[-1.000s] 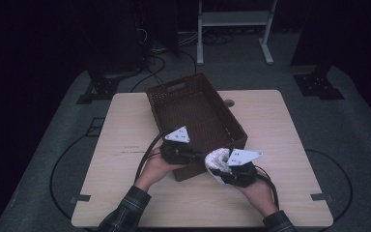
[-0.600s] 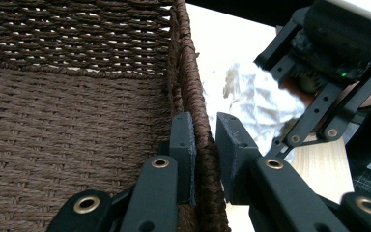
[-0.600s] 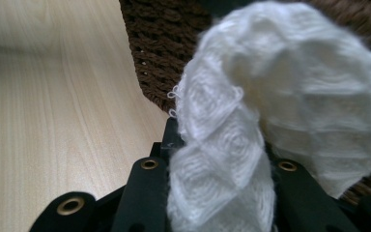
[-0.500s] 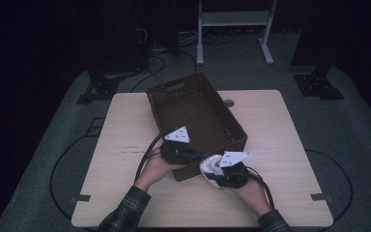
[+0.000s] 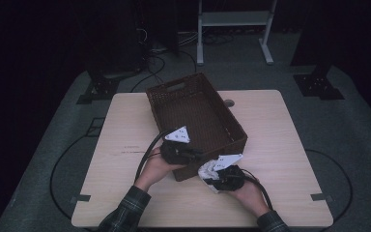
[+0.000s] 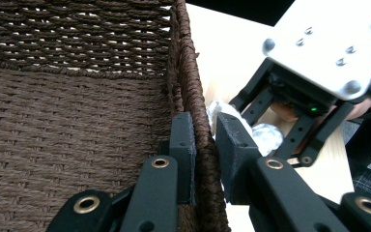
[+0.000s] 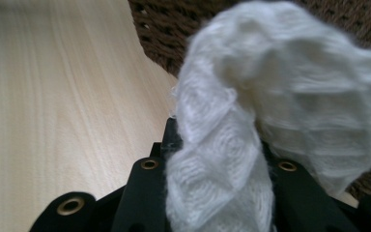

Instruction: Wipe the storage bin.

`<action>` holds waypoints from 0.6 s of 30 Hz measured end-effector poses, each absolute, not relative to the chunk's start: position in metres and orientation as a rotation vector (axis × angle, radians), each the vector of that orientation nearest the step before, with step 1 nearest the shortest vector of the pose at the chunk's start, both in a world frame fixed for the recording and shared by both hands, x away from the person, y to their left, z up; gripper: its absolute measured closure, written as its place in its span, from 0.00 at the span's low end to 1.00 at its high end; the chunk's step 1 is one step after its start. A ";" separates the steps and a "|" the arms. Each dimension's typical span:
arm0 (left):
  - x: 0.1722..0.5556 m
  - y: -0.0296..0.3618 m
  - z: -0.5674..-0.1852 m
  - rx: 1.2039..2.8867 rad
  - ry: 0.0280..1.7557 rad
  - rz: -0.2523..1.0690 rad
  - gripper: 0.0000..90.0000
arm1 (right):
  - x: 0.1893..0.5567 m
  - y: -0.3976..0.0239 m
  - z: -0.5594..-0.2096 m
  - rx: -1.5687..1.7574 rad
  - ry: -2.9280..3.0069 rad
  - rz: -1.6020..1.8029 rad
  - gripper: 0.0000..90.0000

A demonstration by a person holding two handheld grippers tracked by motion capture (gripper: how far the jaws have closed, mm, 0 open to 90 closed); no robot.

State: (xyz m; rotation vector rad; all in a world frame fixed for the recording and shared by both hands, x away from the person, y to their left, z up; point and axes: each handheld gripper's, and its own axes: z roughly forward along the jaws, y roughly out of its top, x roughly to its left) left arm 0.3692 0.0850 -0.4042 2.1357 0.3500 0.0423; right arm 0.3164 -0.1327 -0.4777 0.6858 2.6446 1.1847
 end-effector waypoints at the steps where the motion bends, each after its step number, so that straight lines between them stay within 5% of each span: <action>1: 0.369 0.085 -0.404 2.136 0.350 0.041 0.85 | 0.315 -0.132 -0.475 0.673 2.637 1.198 0.78; 18: 0.370 0.085 -0.404 2.136 0.352 0.036 0.85 | 0.300 -0.122 -0.446 0.595 2.554 1.377 0.78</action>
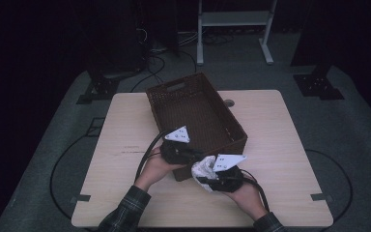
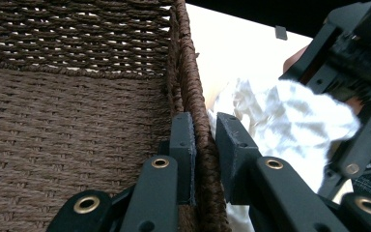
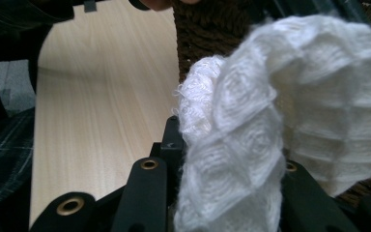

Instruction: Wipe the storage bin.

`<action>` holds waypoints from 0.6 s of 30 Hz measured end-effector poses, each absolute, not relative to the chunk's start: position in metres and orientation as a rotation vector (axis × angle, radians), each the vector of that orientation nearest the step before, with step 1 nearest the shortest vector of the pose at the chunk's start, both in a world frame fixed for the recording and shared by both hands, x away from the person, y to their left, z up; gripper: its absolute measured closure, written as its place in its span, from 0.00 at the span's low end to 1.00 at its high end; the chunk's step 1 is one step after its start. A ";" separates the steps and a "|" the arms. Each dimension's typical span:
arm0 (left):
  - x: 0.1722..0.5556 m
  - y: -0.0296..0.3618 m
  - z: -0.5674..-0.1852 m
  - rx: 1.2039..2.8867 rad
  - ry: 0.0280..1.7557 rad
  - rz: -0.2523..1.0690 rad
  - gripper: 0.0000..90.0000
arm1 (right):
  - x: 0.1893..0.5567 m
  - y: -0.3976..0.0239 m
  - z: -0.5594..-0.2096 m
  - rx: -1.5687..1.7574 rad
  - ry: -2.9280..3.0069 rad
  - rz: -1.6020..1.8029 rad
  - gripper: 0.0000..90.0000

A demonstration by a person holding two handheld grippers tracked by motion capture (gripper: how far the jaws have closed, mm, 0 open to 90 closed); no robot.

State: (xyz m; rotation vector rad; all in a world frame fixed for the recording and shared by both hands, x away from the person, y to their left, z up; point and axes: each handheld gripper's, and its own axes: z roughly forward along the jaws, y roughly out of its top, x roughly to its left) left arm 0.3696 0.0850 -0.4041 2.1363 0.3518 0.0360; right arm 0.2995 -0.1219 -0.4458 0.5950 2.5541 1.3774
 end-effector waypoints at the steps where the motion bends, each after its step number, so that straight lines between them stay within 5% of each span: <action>1: 0.370 0.085 -0.404 2.137 0.352 0.036 0.85 | 0.301 -0.121 -0.448 0.604 2.564 1.368 0.78; 18: 0.369 0.085 -0.404 2.132 0.356 0.036 0.85 | 0.314 -0.109 -0.482 0.646 2.680 1.211 0.78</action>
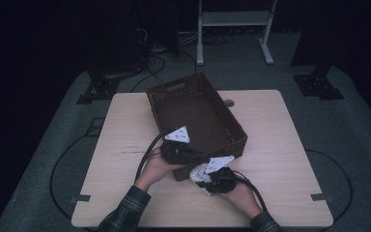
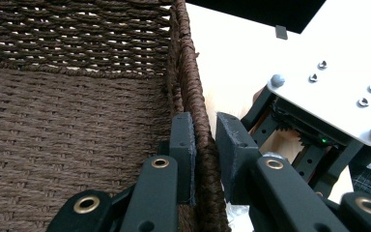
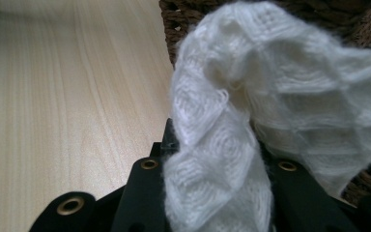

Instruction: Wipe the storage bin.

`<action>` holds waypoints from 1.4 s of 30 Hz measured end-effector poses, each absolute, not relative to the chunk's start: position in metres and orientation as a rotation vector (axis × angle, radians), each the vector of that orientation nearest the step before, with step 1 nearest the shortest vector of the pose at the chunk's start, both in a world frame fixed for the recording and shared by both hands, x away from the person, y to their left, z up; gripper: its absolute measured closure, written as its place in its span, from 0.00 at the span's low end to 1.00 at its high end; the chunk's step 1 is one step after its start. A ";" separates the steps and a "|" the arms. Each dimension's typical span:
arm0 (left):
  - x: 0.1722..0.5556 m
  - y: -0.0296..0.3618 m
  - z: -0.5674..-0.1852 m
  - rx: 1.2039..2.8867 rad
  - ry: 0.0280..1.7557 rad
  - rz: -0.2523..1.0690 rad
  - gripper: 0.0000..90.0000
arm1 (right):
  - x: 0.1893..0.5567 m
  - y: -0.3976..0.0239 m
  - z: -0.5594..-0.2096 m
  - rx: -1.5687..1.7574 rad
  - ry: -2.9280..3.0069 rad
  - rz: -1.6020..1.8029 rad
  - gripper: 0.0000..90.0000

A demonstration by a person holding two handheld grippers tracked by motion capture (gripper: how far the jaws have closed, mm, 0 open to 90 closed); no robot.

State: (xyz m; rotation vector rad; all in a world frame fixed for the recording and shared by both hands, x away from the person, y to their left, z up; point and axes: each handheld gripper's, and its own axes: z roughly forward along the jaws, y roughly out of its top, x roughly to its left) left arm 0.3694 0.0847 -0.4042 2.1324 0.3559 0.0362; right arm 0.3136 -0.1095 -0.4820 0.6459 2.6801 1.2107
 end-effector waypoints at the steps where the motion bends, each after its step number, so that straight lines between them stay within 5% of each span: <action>1: 0.369 0.085 -0.404 2.131 0.357 0.036 0.85 | 0.312 -0.109 -0.481 0.638 2.676 1.216 0.78; 19: 0.370 0.086 -0.404 2.141 0.347 0.035 0.85 | 0.288 -0.090 -0.443 0.471 2.586 1.461 0.77; 42: 0.370 0.085 -0.404 2.140 0.350 0.032 0.85 | 0.309 -0.081 -0.481 0.559 2.701 1.309 0.78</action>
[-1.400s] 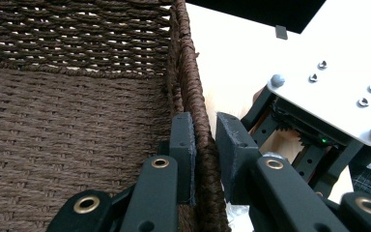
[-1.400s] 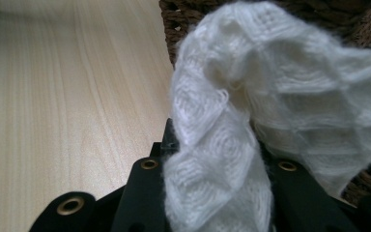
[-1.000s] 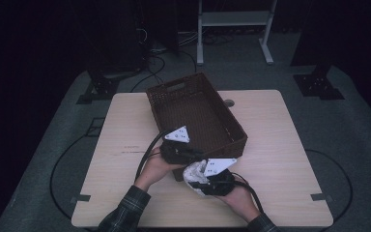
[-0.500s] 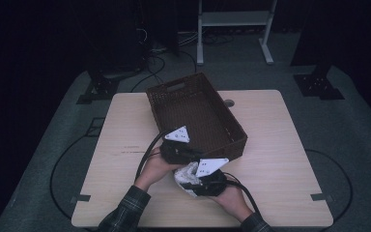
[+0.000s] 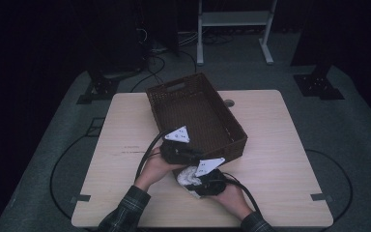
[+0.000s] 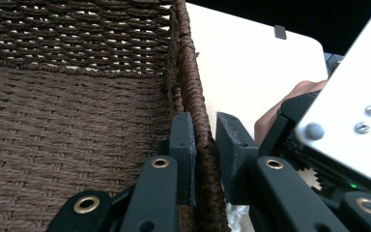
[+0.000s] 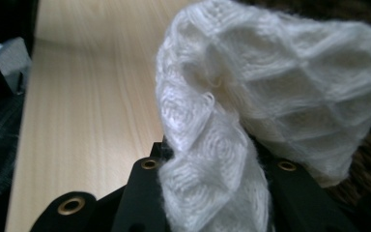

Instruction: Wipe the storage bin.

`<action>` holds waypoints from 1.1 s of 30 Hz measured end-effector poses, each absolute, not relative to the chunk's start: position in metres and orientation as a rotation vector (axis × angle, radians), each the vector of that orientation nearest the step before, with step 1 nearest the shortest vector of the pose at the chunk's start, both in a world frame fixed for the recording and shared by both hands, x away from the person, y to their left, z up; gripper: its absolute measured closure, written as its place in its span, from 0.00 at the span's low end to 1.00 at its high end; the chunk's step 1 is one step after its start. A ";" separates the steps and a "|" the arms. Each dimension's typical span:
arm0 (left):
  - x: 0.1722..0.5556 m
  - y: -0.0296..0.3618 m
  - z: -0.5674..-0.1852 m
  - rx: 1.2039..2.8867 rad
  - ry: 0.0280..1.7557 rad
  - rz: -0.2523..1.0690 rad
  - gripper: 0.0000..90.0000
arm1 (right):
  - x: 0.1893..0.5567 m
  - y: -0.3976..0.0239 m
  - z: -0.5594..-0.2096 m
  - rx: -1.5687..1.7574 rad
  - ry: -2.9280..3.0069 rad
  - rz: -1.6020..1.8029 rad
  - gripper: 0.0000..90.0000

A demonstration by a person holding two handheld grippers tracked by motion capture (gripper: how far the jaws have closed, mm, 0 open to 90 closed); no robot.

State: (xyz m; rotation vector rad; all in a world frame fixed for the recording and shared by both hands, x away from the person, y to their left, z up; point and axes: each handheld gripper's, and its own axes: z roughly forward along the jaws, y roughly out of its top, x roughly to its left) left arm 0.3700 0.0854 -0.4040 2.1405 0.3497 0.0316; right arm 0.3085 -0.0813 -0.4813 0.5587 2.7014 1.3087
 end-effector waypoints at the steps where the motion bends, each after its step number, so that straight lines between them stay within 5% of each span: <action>1: 0.370 0.085 -0.404 2.141 0.348 0.032 0.85 | 0.309 -0.082 -0.483 0.564 2.704 1.303 0.78; 33: 0.370 0.086 -0.404 2.138 0.349 0.029 0.85 | 0.290 -0.152 -0.457 0.671 2.603 1.207 0.77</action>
